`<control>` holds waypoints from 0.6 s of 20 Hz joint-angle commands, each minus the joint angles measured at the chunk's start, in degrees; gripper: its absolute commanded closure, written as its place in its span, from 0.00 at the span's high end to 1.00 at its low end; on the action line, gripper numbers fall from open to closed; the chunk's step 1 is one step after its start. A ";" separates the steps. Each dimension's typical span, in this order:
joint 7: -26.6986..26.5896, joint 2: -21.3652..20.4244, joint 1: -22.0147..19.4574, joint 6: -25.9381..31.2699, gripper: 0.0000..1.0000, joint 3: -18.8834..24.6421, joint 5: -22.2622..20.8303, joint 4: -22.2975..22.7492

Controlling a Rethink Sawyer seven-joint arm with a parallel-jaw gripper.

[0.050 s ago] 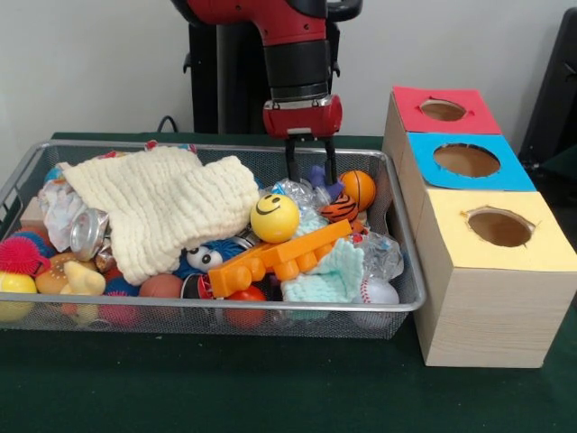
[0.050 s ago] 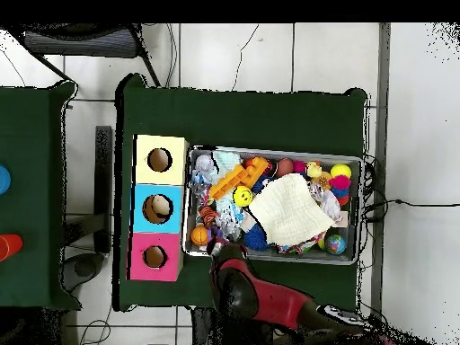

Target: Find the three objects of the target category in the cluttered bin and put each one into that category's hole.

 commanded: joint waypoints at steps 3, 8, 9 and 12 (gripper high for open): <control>15.07 4.32 -0.53 -2.72 1.00 5.05 0.41 -4.01; 15.66 4.86 -1.07 -4.94 1.00 6.06 -0.35 -4.75; 15.68 4.84 -1.45 -5.07 1.00 6.35 -0.61 -4.82; 15.27 3.29 -2.63 -3.58 1.00 6.97 -0.56 -4.03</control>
